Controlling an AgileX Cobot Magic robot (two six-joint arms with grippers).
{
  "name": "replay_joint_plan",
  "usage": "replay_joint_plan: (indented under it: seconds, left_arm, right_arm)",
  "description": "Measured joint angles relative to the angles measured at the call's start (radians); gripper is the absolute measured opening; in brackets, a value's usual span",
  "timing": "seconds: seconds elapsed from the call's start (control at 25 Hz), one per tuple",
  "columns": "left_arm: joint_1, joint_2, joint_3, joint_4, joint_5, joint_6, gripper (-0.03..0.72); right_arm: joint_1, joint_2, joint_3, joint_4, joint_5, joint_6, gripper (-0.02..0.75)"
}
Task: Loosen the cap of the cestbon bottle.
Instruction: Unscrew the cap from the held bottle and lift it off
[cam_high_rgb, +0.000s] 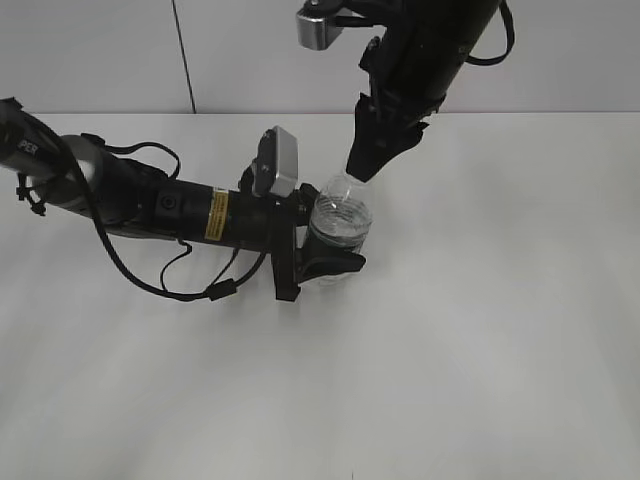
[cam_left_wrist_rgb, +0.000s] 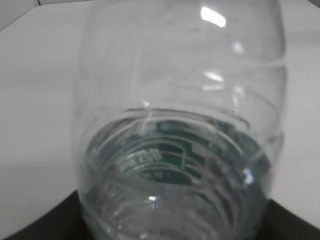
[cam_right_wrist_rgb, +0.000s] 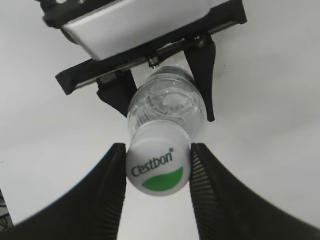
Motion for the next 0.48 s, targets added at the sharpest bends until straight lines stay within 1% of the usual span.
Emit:
replay_joint_plan:
  seconds: [0.48]
  left_arm:
    - [0.004, 0.003, 0.000, 0.015, -0.031, 0.000, 0.411]
  right_arm:
    - [0.000, -0.002, -0.001, 0.000, 0.015, -0.367, 0.298]
